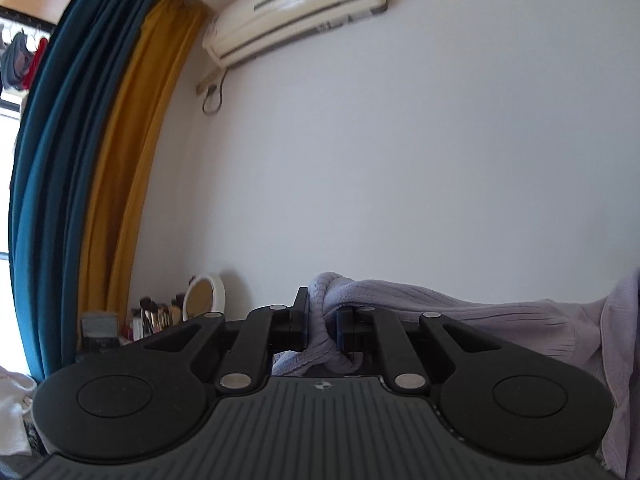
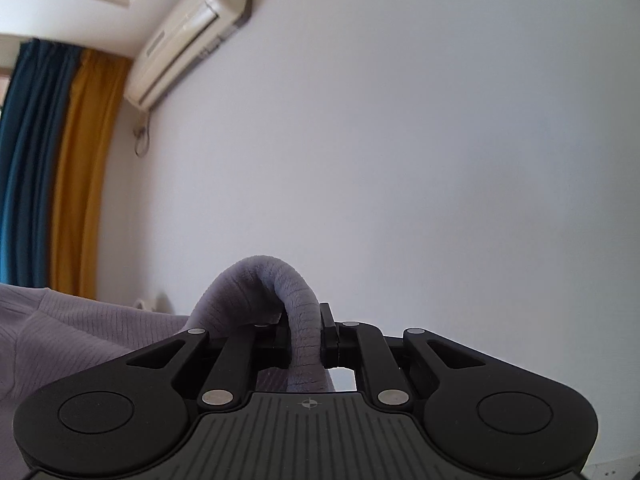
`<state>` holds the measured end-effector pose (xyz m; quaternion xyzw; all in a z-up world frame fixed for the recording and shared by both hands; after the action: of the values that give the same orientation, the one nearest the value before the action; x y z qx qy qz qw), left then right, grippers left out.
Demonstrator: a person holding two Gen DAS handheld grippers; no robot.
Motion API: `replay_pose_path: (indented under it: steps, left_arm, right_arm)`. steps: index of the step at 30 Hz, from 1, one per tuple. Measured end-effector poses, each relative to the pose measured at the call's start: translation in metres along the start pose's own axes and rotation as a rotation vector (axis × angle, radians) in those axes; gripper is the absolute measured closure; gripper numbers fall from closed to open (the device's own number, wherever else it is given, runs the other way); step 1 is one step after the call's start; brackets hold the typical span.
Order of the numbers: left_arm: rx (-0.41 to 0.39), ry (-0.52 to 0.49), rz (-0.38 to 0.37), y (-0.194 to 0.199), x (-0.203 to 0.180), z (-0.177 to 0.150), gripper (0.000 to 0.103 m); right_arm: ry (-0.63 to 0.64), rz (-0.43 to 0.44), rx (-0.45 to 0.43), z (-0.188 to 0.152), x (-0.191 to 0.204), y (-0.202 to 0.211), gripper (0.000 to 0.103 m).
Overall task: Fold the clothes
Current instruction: 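Grasp the garment with the left tool and lift it high with both tools, then open both tools to drop the garment flat onto the table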
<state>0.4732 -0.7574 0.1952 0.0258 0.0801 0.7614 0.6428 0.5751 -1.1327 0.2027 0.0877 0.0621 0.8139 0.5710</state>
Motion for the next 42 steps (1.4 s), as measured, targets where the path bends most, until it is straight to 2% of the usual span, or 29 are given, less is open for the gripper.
replay_pose_path:
  steps: [5, 8, 11, 14, 17, 22, 25, 26, 27, 28, 29, 31, 32, 33, 34, 36, 39, 42]
  left_arm:
    - [0.217, 0.019, -0.025, -0.151, 0.052, -0.06, 0.091]
    - [0.358, -0.031, -0.036, -0.227, 0.065, -0.109, 0.091]
    - [0.472, -0.109, -0.046, -0.277, 0.061, -0.161, 0.091]
    - [0.572, -0.175, -0.077, -0.3, 0.045, -0.214, 0.091]
    - [0.653, -0.223, -0.118, -0.314, 0.028, -0.246, 0.09]
    - [0.797, -0.25, -0.215, -0.324, 0.003, -0.281, 0.089]
    - [0.832, -0.274, -0.22, -0.325, -0.007, -0.293, 0.087]
    - [0.851, -0.279, -0.217, -0.329, -0.01, -0.296, 0.081]
    - [0.868, -0.285, -0.211, -0.332, -0.011, -0.298, 0.065]
    - [0.882, -0.289, -0.199, -0.335, -0.012, -0.299, 0.052]
    - [0.886, -0.293, -0.184, -0.336, -0.013, -0.3, 0.027]
    - [0.863, -0.291, -0.154, -0.333, -0.012, -0.294, 0.023]
    - [0.856, -0.286, -0.154, -0.33, -0.012, -0.288, 0.022]
    - [0.849, -0.28, -0.154, -0.327, -0.011, -0.283, 0.018]
    - [0.842, -0.275, -0.154, -0.323, -0.011, -0.277, 0.017]
    - [0.819, -0.268, -0.152, -0.314, -0.011, -0.264, 0.015]
    - [0.807, -0.255, -0.168, -0.293, -0.011, -0.245, 0.013]
    - [0.804, -0.249, -0.191, -0.269, -0.011, -0.232, 0.012]
  right_arm:
    - [0.002, -0.136, 0.136, -0.033, 0.0, -0.105, 0.093]
    - [0.002, -0.22, 0.244, -0.077, -0.002, -0.168, 0.093]
    - [-0.032, -0.285, 0.376, -0.132, -0.012, -0.224, 0.093]
    - [-0.059, -0.349, 0.498, -0.189, -0.025, -0.268, 0.093]
    - [-0.04, -0.401, 0.587, -0.243, -0.034, -0.296, 0.093]
    - [0.021, -0.41, 0.7, -0.309, -0.034, -0.324, 0.093]
    - [0.076, -0.395, 0.752, -0.334, -0.024, -0.337, 0.093]
    - [0.08, -0.394, 0.765, -0.34, -0.024, -0.338, 0.093]
    - [0.086, -0.393, 0.784, -0.339, -0.018, -0.348, 0.091]
    - [0.099, -0.394, 0.806, -0.335, -0.01, -0.357, 0.083]
    - [0.117, -0.398, 0.826, -0.333, -0.004, -0.36, 0.078]
    - [0.146, -0.409, 0.814, -0.323, 0.002, -0.361, 0.058]
    - [0.13, -0.397, 0.791, -0.314, 0.0, -0.356, 0.051]
    - [0.102, -0.38, 0.764, -0.305, -0.004, -0.348, 0.036]
    - [0.061, -0.363, 0.733, -0.288, -0.005, -0.343, 0.028]
    - [-0.043, -0.331, 0.665, -0.247, -0.011, -0.329, 0.028]
    - [-0.207, -0.315, 0.545, -0.209, -0.04, -0.284, 0.027]
    - [-0.298, -0.356, 0.463, -0.183, -0.07, -0.221, 0.028]
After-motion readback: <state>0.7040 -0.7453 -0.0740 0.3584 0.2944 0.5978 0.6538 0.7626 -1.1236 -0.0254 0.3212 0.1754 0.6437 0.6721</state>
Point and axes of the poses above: each gripper's, at about its wrist camera, not at the fingertips, and y roughly against the way its jaws point, x to its left, z to its top, the point moved 4 cm from there along -y, roughly the way its jaws point, and after that the axes turned 13 degrees about x, right-handed, at the moved point
